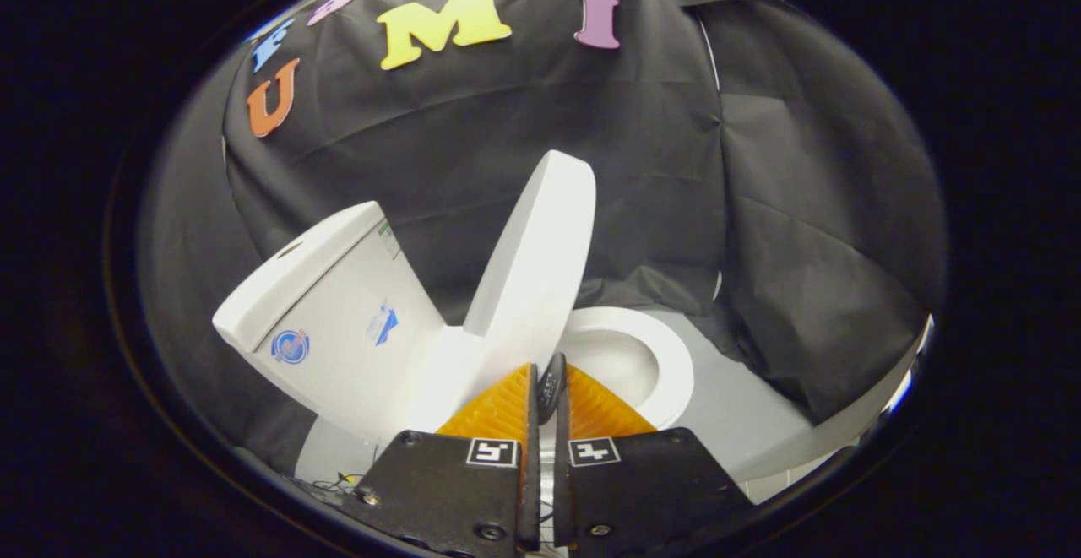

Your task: Open the toilet lid.

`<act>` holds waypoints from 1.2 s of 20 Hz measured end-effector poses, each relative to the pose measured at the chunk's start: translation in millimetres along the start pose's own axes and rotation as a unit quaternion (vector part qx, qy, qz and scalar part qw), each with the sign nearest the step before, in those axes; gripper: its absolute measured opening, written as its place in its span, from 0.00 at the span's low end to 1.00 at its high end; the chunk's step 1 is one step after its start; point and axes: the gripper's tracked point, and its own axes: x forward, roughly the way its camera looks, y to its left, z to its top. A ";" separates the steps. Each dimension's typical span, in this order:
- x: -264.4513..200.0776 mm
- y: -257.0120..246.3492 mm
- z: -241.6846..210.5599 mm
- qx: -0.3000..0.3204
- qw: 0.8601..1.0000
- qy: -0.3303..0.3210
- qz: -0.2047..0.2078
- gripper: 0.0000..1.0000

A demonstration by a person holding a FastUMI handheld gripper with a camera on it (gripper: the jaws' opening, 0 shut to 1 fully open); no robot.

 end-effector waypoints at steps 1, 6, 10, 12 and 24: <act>-1.2 4.7 1.4 -0.007 1.000 -0.003 -0.001 0.09; -4.3 28.4 9.0 -0.039 0.999 -0.018 0.004 0.10; -8.3 45.1 11.5 -0.055 0.998 -0.028 0.005 0.10; -10.3 56.4 11.5 -0.070 0.997 -0.033 0.005 0.10; -18.8 121.0 14.3 -0.140 0.989 -0.048 0.028 0.10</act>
